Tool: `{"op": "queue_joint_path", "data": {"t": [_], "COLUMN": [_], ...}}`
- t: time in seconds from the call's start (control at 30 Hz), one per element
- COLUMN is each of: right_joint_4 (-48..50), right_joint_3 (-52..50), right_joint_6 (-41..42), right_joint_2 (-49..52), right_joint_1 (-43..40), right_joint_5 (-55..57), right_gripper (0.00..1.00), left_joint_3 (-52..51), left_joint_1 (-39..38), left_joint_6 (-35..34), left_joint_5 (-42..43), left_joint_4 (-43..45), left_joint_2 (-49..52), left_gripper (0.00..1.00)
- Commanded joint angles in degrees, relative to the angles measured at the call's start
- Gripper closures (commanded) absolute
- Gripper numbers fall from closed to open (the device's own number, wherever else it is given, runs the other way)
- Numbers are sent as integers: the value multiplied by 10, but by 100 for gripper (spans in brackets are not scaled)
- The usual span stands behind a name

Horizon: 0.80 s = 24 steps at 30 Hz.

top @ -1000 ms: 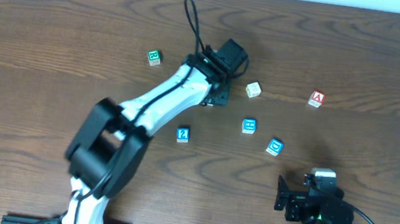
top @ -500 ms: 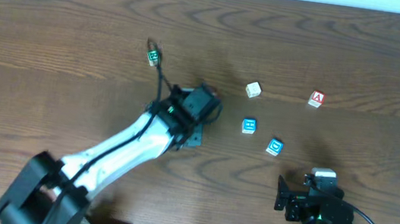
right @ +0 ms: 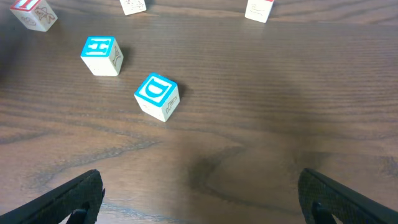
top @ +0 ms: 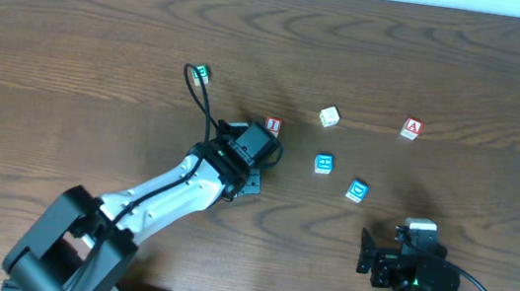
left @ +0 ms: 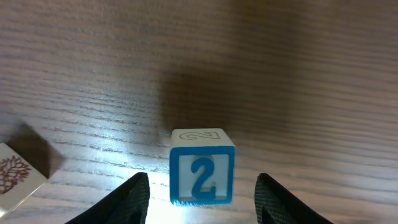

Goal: Spell out Ai2
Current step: 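Grasp the blue '2' block with the left gripper, then carry the '2' block and set it right of the 'I' block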

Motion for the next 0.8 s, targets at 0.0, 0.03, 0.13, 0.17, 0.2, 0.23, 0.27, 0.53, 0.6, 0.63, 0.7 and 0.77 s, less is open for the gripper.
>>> {"op": "queue_joint_path", "data": {"t": [0.0,0.03,0.13,0.17,0.2,0.23,0.27,0.53,0.6,0.63,0.7,0.77], "right_joint_4": [-1,-1,-1,-1,-1,-1,-1,-1,-1,-1,-1,-1], "right_joint_3": [-5,-5,-5,-5,-5,-5,-5,-5,-5,-5,-5,-5], "right_joint_6": [-7,-7,-7,-7,-7,-7,-7,-7,-7,-7,-7,-7], "right_joint_2": [-3,-3,-3,-3,-3,-3,-3,-3,-3,-3,-3,-3], "right_joint_1": [-4,-4,-4,-4,-4,-4,-4,-4,-4,-4,-4,-4], "right_joint_5": [-2,-2,-2,-2,-2,-2,-2,-2,-2,-2,-2,-2], "right_gripper": [1,1,1,1,1,1,1,1,1,1,1,1], "left_joint_3": [-2,-2,-2,-2,-2,-2,-2,-2,-2,-2,3,20], "left_joint_1": [1,1,1,1,1,1,1,2,2,2,1,1], "left_joint_6": [-7,-7,-7,-7,-7,-7,-7,-6,1,8,30,60], "left_joint_5": [1,0,0,0,0,0,-1,-7,-7,-7,-6,-6], "left_joint_4": [6,8,12,12,12,12,12,12,14,15,17,17], "left_joint_2": [20,23,26,28,28,28,28,28,28,28,28,27], "left_gripper": [44,44,49,52,56,59,63,73,73,74,76,83]}}
